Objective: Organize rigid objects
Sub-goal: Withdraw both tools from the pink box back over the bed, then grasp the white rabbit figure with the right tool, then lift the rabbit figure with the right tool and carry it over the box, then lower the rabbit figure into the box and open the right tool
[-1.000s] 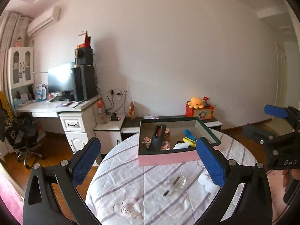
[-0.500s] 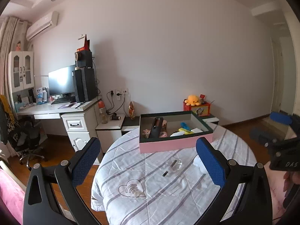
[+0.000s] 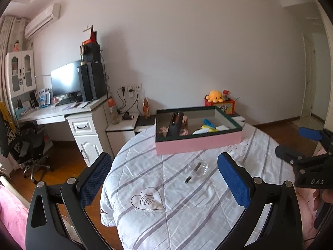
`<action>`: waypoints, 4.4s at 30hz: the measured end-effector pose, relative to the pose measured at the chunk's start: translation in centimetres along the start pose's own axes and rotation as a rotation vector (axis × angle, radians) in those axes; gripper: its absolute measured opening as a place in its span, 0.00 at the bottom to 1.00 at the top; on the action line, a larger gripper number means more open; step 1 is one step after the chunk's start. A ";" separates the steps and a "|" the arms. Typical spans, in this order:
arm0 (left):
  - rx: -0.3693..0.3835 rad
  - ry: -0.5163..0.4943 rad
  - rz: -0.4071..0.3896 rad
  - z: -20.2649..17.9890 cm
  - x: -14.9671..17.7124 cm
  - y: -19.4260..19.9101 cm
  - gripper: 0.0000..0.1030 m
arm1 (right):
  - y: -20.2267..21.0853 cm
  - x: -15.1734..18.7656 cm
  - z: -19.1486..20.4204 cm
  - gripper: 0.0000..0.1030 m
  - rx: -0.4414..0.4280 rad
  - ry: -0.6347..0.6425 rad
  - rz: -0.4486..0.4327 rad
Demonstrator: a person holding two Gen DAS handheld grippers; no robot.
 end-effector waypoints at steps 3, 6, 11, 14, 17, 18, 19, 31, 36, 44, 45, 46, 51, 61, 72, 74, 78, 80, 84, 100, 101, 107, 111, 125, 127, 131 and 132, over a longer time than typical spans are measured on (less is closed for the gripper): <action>0.002 0.002 0.027 0.1 0.9 -0.9 1.00 | -1.7 1.5 0.3 1.00 -0.003 -0.006 0.050; 0.001 -0.012 0.054 0.2 1.9 -1.9 1.00 | -3.6 3.0 0.7 1.00 -0.012 -0.011 0.098; 0.004 -0.015 0.107 0.2 3.8 -4.1 1.00 | -6.9 5.1 1.4 1.00 -0.027 -0.009 0.177; 0.010 -0.019 0.134 0.1 4.7 -5.4 1.00 | -8.9 6.4 1.6 1.00 -0.030 -0.015 0.227; 0.024 -0.036 0.162 -0.3 5.7 -6.4 1.00 | -10.6 7.4 1.9 1.00 -0.048 -0.020 0.269; 0.026 -0.044 0.171 -0.4 6.0 -6.8 1.00 | -11.1 7.7 2.0 1.00 -0.057 -0.026 0.283; 0.026 -0.053 0.181 -0.6 6.3 -7.2 1.00 | -11.5 7.9 2.0 1.00 -0.059 -0.028 0.293; 0.055 -0.067 0.217 -2.2 7.3 -8.9 1.00 | -13.1 9.2 1.7 0.91 -0.102 -0.068 0.382; 0.056 -0.079 0.222 -2.3 7.4 -8.8 1.00 | -13.1 9.2 1.5 0.66 -0.111 -0.053 0.393; 0.071 -0.114 0.235 -2.7 7.4 -9.5 1.00 | -12.6 9.1 0.5 0.54 -0.132 -0.038 0.389; 0.078 -0.111 0.237 -2.7 7.3 -9.8 1.00 | -12.5 9.1 0.2 0.54 -0.129 -0.040 0.386; 0.095 -0.104 0.239 -2.8 7.2 -10.1 1.00 | -12.3 9.0 -0.3 0.54 -0.125 -0.042 0.385; 0.086 -0.103 0.237 -1.6 5.9 -12.8 1.00 | -12.2 8.9 -3.2 0.54 -0.075 -0.055 0.374; 0.030 0.026 0.310 2.6 3.8 -22.2 0.90 | -14.3 8.6 -8.3 0.54 -0.003 -0.086 0.379; 0.039 -0.034 0.481 2.2 7.7 -29.0 0.43 | -17.7 8.0 -11.0 0.54 0.036 -0.070 0.381; 0.087 -0.018 0.479 1.7 7.8 -29.1 0.33 | -18.0 8.0 -11.3 0.54 0.041 -0.068 0.381; 0.114 -0.030 0.475 1.1 7.6 -29.1 0.28 | -18.6 7.9 -11.8 0.54 0.044 -0.063 0.381; 0.116 -0.038 0.477 1.2 7.6 -29.0 0.23 | -18.6 7.8 -11.8 0.54 0.044 -0.058 0.381; 0.102 -0.024 0.488 2.1 7.7 -28.9 0.10 | -18.5 7.7 -11.7 0.54 0.042 -0.053 0.383; 0.104 -0.007 0.485 2.3 8.1 -29.0 0.09 | -17.6 3.7 -12.0 0.54 0.073 0.002 0.308; 0.104 -0.005 0.485 2.3 8.1 -29.0 0.09 | -17.5 3.1 -12.0 0.54 0.074 0.006 0.297; 0.111 0.002 0.485 2.3 8.2 -29.0 0.10 | -18.0 -0.5 -10.8 0.54 0.060 0.041 0.237; 0.116 0.004 0.486 2.4 8.2 -29.1 0.10 | -19.4 -2.4 -9.1 0.54 0.013 0.064 0.212; 0.122 -0.001 0.489 2.8 8.3 -29.0 0.11 | -26.3 -0.8 -4.7 0.54 -0.174 0.033 0.284; 0.123 -0.001 0.488 2.8 8.3 -29.0 0.11 | -26.5 -0.8 -4.5 0.55 -0.183 0.038 0.277; 0.120 0.000 0.491 2.6 8.3 -29.0 0.11 | -26.6 -1.0 -4.6 0.60 -0.186 0.038 0.261; 0.120 0.001 0.491 2.6 8.3 -29.0 0.11 | -26.6 -1.2 -4.7 0.68 -0.181 0.039 0.250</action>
Point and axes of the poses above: each gripper's, at about its wrist camera, not at the fingertips, and y roughly against the way its jaws point, z to its left, x to its underside, the point moved 7 cm from there along -y, roughly the way its jaws point, and after that the axes turned 15 degrees about -z, right-handed, at the moved point
